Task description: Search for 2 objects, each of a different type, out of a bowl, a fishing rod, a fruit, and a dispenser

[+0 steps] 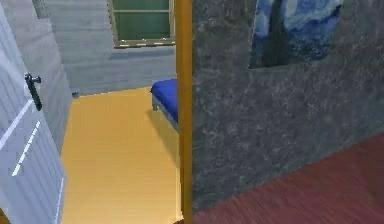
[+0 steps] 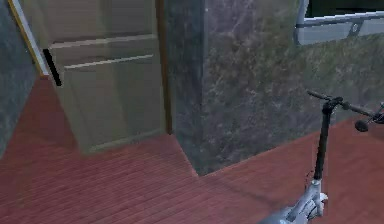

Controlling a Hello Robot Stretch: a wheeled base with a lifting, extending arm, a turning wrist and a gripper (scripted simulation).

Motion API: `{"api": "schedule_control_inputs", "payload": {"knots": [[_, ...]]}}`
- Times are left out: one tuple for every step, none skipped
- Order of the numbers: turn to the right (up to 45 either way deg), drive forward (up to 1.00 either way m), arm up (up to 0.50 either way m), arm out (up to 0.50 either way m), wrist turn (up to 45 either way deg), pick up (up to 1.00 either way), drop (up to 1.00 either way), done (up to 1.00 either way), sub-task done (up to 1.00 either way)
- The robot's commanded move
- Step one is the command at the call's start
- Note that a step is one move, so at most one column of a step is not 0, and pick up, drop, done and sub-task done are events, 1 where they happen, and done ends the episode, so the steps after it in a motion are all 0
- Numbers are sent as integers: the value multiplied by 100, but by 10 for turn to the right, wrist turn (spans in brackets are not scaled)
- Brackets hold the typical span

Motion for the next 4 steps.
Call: {"api": "schedule_control_inputs", "payload": {"knots": [[-240,0,0,0,0,0,0,0,0],[0,30,0,0,0,0,0,0,0],[450,0,0,0,0,0,0,0,0],[450,0,0,0,0,0,0,0,0]]}}
